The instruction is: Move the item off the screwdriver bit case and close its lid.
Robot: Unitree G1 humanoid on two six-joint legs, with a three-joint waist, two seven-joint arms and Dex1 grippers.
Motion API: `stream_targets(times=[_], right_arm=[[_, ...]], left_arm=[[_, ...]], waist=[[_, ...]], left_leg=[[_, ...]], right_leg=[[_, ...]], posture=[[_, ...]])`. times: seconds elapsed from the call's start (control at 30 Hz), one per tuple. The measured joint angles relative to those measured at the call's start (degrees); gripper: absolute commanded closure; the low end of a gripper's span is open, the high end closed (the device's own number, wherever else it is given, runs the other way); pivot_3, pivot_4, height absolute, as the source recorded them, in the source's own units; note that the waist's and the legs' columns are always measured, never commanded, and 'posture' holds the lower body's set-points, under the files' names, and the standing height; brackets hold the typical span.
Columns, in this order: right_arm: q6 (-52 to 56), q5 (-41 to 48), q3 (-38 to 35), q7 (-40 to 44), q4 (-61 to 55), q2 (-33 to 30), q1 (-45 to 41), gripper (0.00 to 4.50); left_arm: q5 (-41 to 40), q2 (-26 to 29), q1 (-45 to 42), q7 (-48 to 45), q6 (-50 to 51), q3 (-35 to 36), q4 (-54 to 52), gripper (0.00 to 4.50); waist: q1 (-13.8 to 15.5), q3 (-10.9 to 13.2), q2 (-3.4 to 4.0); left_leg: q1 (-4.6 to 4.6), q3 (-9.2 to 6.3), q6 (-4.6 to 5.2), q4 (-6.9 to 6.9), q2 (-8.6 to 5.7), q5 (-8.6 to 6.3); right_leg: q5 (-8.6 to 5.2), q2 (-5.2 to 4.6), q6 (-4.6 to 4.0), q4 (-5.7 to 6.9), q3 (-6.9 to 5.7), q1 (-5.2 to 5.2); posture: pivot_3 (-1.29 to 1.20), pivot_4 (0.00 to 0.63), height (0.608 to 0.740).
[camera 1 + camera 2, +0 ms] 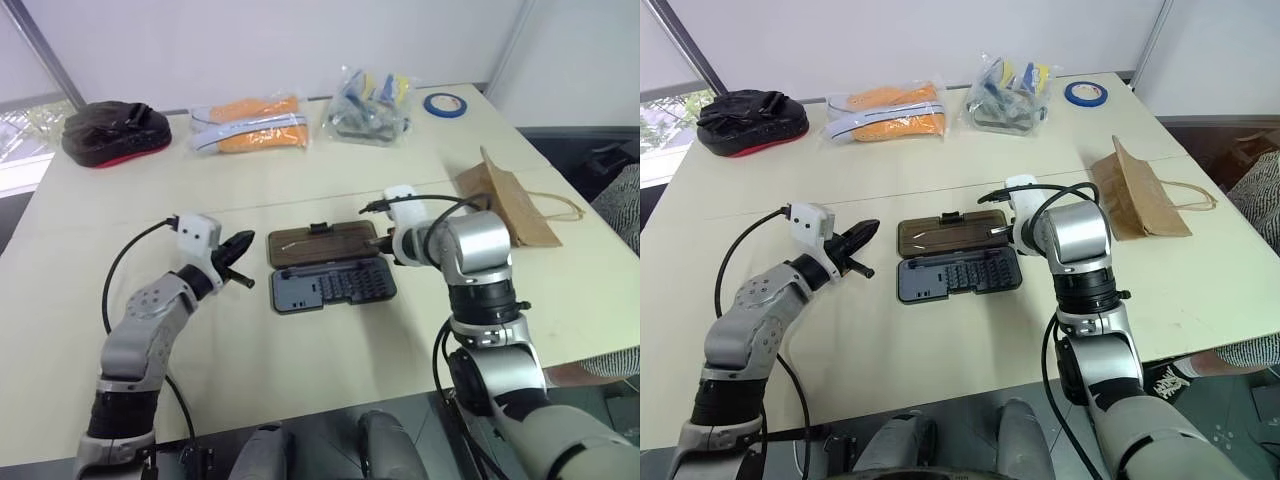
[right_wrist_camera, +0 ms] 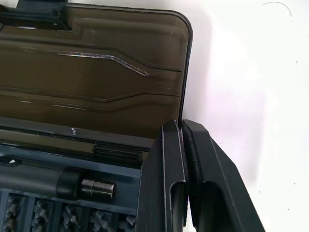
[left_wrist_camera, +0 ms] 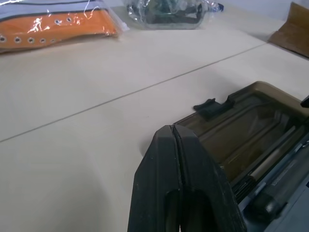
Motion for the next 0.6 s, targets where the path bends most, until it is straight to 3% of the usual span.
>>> stream_targets(times=[0.27,0.6], right_arm=[[0.0,8.2,6.9,3.6,-1.9,-6.5,-0.1,4.45],[0.1,16.0,8.4,2.2,-2.2,-9.8,-0.3,4.45]], left_arm=[[0.0,0.0,0.4,0.1,0.0,0.0,0.0,4.5],[0.0,0.3,0.7,0.1,0.1,0.0,0.0,4.5]], waist=[[0.0,0.0,0.0],[0.0,0.0,-0.01]], left_leg=[[0.0,0.0,0.01,-0.02,0.01,0.0],[0.0,0.01,0.01,-0.03,0.02,0.0]], right_leg=[[0.0,0.02,0.0,-0.03,0.0,0.0],[0.0,0.02,0.0,-0.06,-0.01,0.0]], posture=[[0.0,0.15,0.74],[0.0,0.15,0.74]])
